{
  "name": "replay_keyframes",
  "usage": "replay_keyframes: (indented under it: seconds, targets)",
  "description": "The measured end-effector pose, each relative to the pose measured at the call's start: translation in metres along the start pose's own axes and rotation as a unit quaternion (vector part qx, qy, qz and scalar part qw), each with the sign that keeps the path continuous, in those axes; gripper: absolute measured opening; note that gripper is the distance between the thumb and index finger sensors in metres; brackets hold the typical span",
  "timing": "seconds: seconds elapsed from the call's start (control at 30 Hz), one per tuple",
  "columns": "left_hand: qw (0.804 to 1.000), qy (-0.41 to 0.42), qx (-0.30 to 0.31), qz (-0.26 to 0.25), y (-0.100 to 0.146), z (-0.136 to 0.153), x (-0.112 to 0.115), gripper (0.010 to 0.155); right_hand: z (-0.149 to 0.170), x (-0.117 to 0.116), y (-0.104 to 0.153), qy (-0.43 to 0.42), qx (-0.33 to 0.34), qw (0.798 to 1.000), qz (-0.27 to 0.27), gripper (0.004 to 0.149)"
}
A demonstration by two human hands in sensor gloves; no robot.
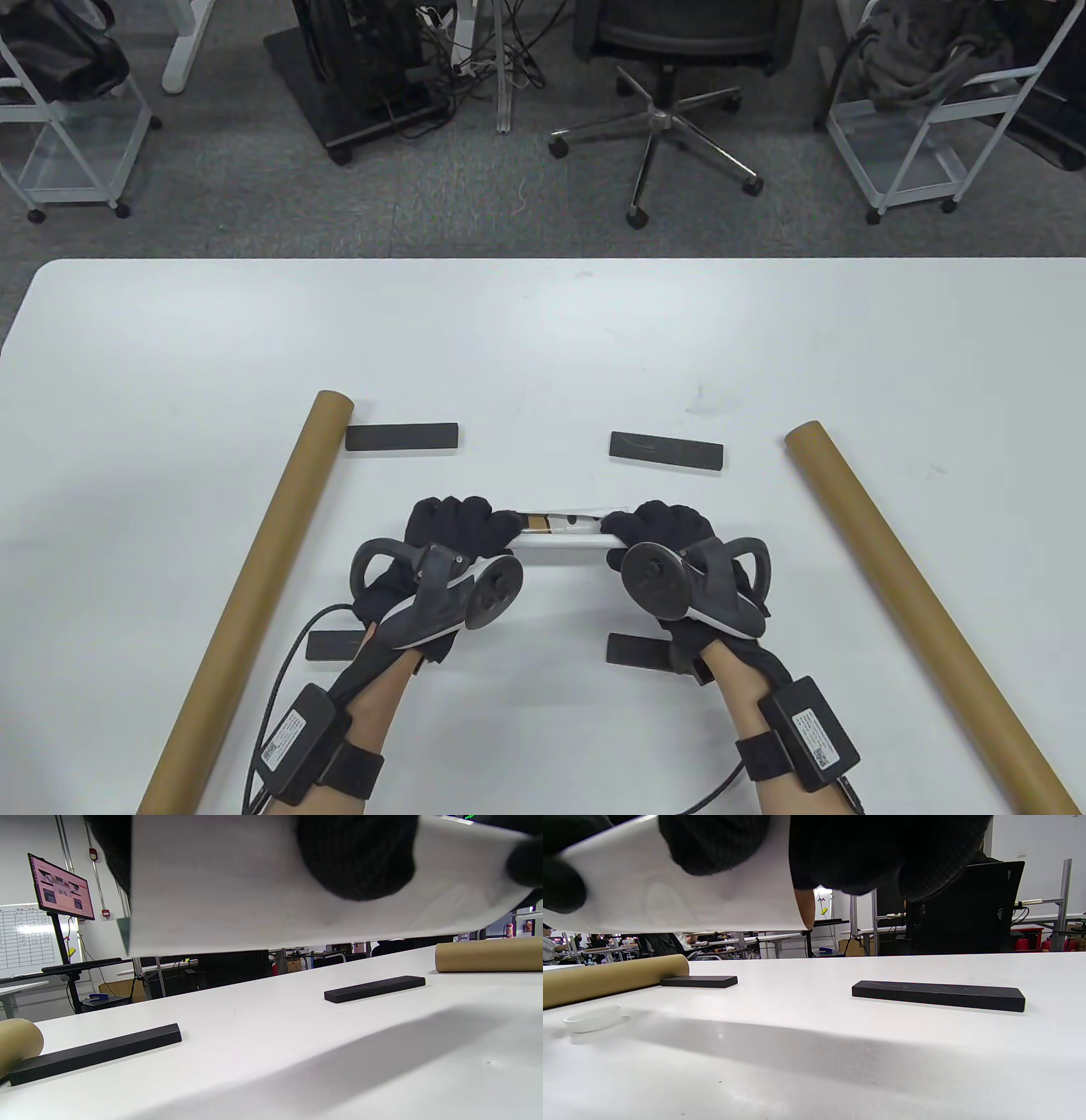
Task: Roll up posters and store in mailing tubes
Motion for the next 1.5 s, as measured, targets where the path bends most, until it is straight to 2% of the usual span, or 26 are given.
replay_keyframes:
  seconds: [0.2,0.37,0.67,0.97,1.2,1.33,1.5]
  targets:
    - [1.000,-0.001,-0.006,0.021,-0.001,0.001,0.002,0.047,-0.003,0.002,0.001,0.015,0.007,1.000,0.004,0.050]
    - [1.000,-0.004,-0.003,0.011,0.001,0.001,-0.001,0.050,-0.002,0.001,0.001,0.008,0.008,1.000,-0.001,0.052]
    - [0.999,0.025,0.006,0.030,-0.001,0.001,0.002,0.054,0.003,0.001,0.001,-0.005,-0.005,1.000,-0.004,0.055]
    - [0.999,0.017,0.000,0.027,-0.001,0.001,0.003,0.051,0.002,-0.005,0.001,-0.031,-0.007,0.999,-0.040,0.052]
    - [0.999,0.025,-0.008,0.027,-0.001,0.009,0.004,0.047,-0.007,-0.008,-0.001,0.010,0.006,1.000,-0.021,0.051]
    - [0.999,0.019,-0.010,0.026,-0.002,0.007,0.006,0.047,-0.005,-0.009,0.000,0.001,0.005,1.000,-0.020,0.049]
    - [0.999,-0.005,-0.019,0.037,-0.002,0.004,0.007,0.047,-0.005,-0.009,0.001,0.010,0.009,1.000,-0.016,0.054]
Point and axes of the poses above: the tracker on the back of each hand, its own z axis roughly to the little-finger side, its own y axis roughly from the fingertips to the wrist, x = y × z, the point moved 4 cm from there along -y, roughly from the wrist to the fingertips, and after that the axes turned 11 degrees about z, right-handed, at the moved point
